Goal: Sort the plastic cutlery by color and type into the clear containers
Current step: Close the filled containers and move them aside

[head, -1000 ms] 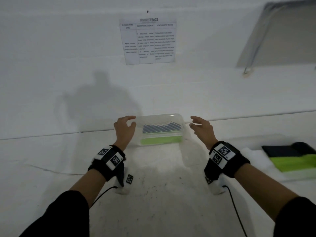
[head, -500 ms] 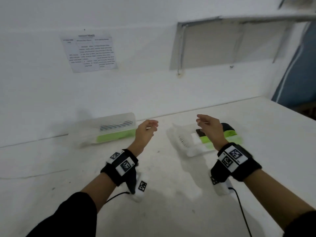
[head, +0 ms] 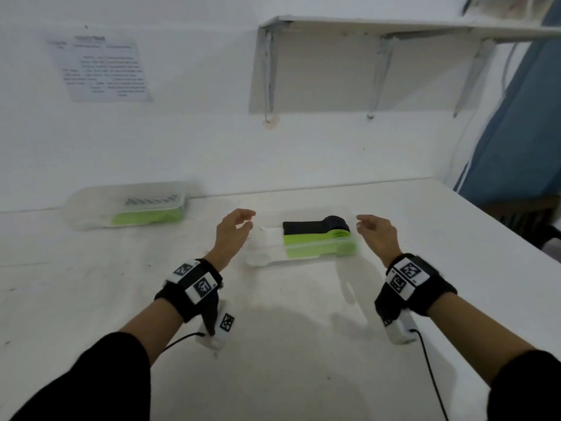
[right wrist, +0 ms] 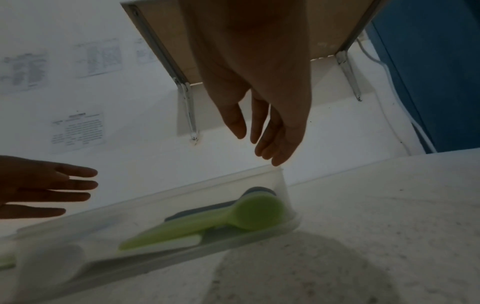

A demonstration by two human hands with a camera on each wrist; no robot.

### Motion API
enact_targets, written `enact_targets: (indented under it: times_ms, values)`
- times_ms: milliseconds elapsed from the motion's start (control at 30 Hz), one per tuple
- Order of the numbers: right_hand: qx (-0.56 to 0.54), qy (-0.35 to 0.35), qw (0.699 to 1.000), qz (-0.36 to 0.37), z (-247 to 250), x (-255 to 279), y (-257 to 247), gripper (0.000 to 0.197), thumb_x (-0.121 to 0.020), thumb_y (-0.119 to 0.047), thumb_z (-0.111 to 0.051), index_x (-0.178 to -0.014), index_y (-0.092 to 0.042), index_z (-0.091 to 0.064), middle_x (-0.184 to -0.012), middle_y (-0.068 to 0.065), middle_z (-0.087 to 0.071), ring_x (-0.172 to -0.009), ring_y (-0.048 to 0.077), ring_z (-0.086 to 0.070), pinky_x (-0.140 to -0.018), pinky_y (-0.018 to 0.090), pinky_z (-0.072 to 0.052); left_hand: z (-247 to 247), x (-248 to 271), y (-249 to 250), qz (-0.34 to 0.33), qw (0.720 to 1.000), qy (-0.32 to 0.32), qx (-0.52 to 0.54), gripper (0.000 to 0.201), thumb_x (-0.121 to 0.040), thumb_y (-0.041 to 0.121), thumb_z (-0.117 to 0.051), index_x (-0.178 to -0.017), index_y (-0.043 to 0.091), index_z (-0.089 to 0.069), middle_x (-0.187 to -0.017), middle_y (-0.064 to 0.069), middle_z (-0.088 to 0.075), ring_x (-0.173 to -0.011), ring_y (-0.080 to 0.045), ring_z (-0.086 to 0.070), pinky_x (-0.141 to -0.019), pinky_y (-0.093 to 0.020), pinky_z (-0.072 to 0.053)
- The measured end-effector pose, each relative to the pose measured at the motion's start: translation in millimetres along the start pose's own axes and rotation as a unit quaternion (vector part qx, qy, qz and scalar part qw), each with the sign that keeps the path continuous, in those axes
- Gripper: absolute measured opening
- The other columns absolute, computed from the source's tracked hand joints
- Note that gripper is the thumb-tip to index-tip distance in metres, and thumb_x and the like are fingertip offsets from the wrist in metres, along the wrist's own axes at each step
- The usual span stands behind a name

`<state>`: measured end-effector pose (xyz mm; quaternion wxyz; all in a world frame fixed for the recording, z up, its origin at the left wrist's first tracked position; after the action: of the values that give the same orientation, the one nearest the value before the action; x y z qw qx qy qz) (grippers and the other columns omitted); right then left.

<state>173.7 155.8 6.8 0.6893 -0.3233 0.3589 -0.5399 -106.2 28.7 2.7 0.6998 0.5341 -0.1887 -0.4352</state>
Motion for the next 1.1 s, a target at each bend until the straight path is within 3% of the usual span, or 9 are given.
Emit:
enact_targets:
  times_ms: [100,233,400,600,700,800,967,1100]
  values:
    - [0.014,-0.014,1.0,0.014,-1.7,-19.8,3.2,0.029,-0.089,-0.004,-0.053,-0.116,-0.004,-0.063,-0.116,0.015,-0.065,-0.113,0.026,-0.057,-0.092,0.016,-0.032,-6.1,-6.8,-0.9,-0.007,1.0,0.008,-0.025,0.025,-0.088,0.001,-0.053,-0.108,0.01,-0.064,-0.108,0.002,-0.062,-0.101,-0.01,-0.053,-0.086,-0.011,-0.034]
    - [0.028,-0.017,0.999,0.042,-11.1,-45.4,2.0,0.031,-0.088,-0.003,-0.054,-0.117,-0.003,-0.062,-0.114,0.016,-0.065,-0.108,0.028,-0.059,-0.086,0.012,-0.032,-10.6,-28.6,-0.8,-0.02,0.999,0.009,-0.048,0.025,-0.088,0.0,-0.054,-0.108,0.009,-0.064,-0.107,0.001,-0.062,-0.101,-0.011,-0.054,-0.077,-0.003,-0.032]
    - [0.059,-0.037,0.994,0.08,-23.2,-74.4,5.2,0.034,-0.087,-0.003,-0.057,-0.12,-0.006,-0.06,-0.115,0.017,-0.062,-0.106,0.03,-0.057,-0.093,0.022,-0.035,-20.2,-51.6,-11.0,-0.019,0.994,0.002,-0.105,0.027,-0.089,0.005,-0.055,-0.113,0.013,-0.062,-0.118,-0.004,-0.059,-0.112,-0.016,-0.051,-0.088,-0.014,-0.031]
    - [0.063,-0.103,0.991,0.065,-34.6,-92.0,14.3,0.039,-0.089,-0.008,-0.059,-0.127,-0.009,-0.055,-0.125,0.017,-0.056,-0.113,0.029,-0.053,-0.091,0.02,-0.034,-22.4,-57.2,-28.2,0.035,0.991,0.017,-0.126,0.034,-0.091,0.008,-0.054,-0.124,0.014,-0.056,-0.13,-0.01,-0.048,-0.124,-0.022,-0.043,-0.099,-0.021,-0.027]
    - [0.04,-0.14,0.989,0.038,-44.8,-93.2,18.2,0.042,-0.09,-0.011,-0.058,-0.131,-0.009,-0.05,-0.133,0.014,-0.051,-0.119,0.027,-0.049,-0.097,0.022,-0.032,-19.7,-54.6,-42.0,0.078,0.992,0.018,-0.093,0.034,-0.093,0.016,-0.054,-0.127,0.016,-0.053,-0.132,-0.008,-0.049,-0.123,-0.022,-0.046,-0.099,-0.023,-0.031]
    - [0.008,-0.161,0.987,-0.008,-52.0,-91.4,23.4,0.041,-0.091,-0.016,-0.055,-0.132,-0.015,-0.048,-0.132,0.01,-0.053,-0.118,0.024,-0.05,-0.095,0.022,-0.033,-22.7,-46.6,-51.8,0.116,0.993,0.003,-0.015,0.034,-0.095,0.025,-0.052,-0.128,0.018,-0.052,-0.132,-0.004,-0.051,-0.124,-0.019,-0.046,-0.102,-0.029,-0.034]
    - [-0.036,-0.154,0.987,-0.034,-48.7,-94.8,26.6,0.033,-0.092,-0.02,-0.052,-0.125,-0.018,-0.055,-0.132,0.009,-0.052,-0.123,0.025,-0.045,-0.101,0.027,-0.033,-28.0,-42.0,-51.9,0.15,0.985,0.05,0.074,0.021,-0.094,0.021,-0.054,-0.114,0.021,-0.058,-0.129,-0.011,-0.055,-0.117,-0.022,-0.05,-0.104,-0.036,-0.036]
    - [-0.089,-0.136,0.986,-0.039,-36.1,-90.6,21.9,0.029,-0.09,-0.02,-0.055,-0.118,-0.023,-0.059,-0.116,0.009,-0.058,-0.109,0.023,-0.052,-0.101,0.034,-0.041,-24.3,-36.7,-36.3,0.145,0.98,0.046,0.127,0.019,-0.094,0.015,-0.052,-0.112,0.017,-0.057,-0.111,-0.006,-0.057,-0.105,-0.018,-0.051,-0.087,-0.025,-0.041]
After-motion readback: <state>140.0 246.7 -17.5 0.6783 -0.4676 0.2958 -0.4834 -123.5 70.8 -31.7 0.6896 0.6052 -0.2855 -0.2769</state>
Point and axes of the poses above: each hand's wrist, its own x-axis away from the middle knuckle, its own z-axis out of the back of the hand, y = z × x, the point moved 4 cm from there along -x, towards the middle knuckle
